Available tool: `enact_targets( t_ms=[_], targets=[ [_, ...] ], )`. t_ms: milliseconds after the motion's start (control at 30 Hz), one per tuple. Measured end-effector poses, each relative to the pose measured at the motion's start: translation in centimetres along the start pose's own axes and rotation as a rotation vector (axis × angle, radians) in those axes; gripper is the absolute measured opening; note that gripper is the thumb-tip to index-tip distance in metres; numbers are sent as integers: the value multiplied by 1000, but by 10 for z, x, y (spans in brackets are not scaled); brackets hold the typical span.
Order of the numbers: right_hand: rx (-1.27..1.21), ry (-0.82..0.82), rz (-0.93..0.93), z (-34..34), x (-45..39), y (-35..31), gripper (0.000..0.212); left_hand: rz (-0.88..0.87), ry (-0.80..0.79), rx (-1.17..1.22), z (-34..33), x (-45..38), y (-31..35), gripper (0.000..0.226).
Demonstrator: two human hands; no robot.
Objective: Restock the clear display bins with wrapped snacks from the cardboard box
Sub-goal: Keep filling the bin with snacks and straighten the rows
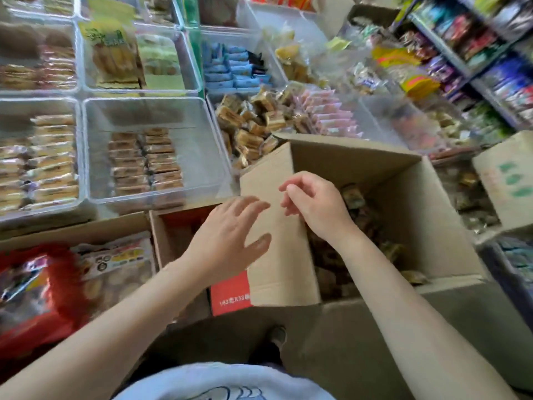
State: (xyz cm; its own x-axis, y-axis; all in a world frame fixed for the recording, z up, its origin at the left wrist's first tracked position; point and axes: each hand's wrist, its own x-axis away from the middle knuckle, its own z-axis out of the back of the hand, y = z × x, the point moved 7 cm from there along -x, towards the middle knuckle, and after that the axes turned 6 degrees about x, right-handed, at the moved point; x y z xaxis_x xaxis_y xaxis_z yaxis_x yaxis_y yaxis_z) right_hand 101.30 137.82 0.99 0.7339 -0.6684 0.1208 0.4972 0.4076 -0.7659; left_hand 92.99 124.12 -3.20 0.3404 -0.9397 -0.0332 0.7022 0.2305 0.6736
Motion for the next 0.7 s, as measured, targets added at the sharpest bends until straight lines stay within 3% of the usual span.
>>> enact_targets(
  t_ms=[67, 167, 267, 367, 467, 600, 700],
  targets=[
    [53, 23, 19, 33, 0, 35, 19, -7, 41, 14, -27, -18, 39, 62],
    [211, 39, -10, 82, -8, 103, 18, 164, 77, 8, -73, -44, 71, 65],
    [400, -65, -79, 116, -31, 170, 19, 316, 132, -130, -97, -67, 87, 81],
    [459, -209, -248, 129, -66, 233, 50, 356, 161, -356, -99, -81, 87, 90],
    [415, -176, -371, 130, -99, 277, 68, 371, 173, -453, -100, -88, 82, 95],
    [341, -97, -435, 126, -117, 308, 70, 428, 159, -497, -103, -91, 85, 98],
    [424, -91, -410, 119, -118, 324, 57, 461, 166, -459, -100, -90, 84, 96]
  ],
)
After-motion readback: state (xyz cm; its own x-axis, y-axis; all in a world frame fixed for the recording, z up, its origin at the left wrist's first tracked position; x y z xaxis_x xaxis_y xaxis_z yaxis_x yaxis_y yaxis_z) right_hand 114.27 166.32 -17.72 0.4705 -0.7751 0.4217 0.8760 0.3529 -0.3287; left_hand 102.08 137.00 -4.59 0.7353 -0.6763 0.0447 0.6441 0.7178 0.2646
